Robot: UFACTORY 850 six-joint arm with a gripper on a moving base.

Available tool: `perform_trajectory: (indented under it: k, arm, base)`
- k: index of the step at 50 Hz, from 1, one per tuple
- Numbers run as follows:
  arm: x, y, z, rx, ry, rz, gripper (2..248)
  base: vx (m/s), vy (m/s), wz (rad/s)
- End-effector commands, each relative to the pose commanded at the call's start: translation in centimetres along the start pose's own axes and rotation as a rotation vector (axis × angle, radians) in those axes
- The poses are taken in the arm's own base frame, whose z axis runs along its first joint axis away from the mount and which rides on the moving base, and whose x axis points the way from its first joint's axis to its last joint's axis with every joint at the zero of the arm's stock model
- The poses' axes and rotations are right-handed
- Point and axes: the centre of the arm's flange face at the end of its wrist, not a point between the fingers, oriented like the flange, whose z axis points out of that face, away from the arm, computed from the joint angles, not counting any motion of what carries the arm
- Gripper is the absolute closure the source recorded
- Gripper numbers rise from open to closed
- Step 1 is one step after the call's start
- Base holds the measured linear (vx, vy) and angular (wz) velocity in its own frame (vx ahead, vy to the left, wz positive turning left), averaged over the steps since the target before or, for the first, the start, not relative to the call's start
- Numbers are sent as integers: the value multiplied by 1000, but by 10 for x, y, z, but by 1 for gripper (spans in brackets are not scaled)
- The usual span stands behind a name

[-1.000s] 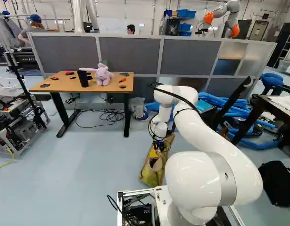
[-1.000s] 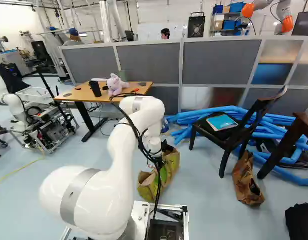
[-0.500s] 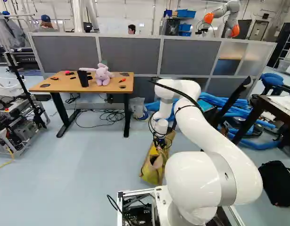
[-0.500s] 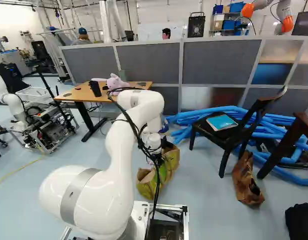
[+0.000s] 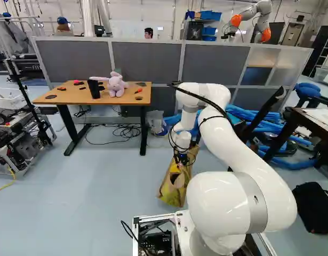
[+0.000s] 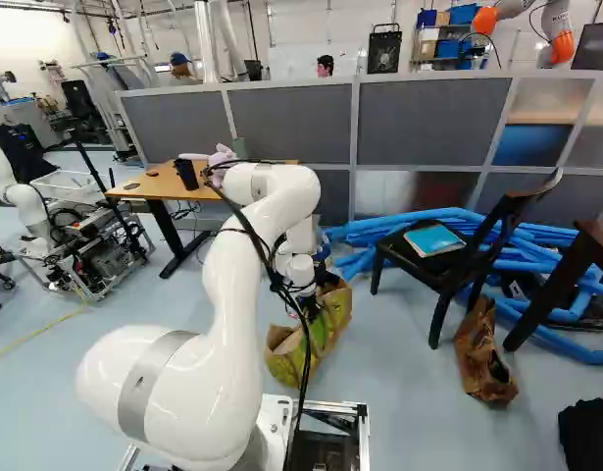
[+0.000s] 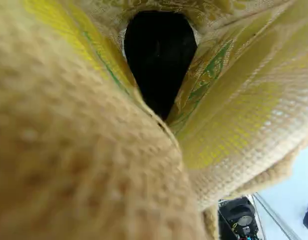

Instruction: Pick up the bag on the ground and place it on the table

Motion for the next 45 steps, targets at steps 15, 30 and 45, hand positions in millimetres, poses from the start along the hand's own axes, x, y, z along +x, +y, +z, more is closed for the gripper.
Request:
perform_trajectory:
  k: [15,30,45]
  arm:
    - [0,1,-23,3,9,0,227]
    - [-1,2,-46,7,20,1,227]
    - [-2,3,-68,12,32,1,227]
  base:
    - [0,0,0]
    - [0,0,0]
    - [0,0,0]
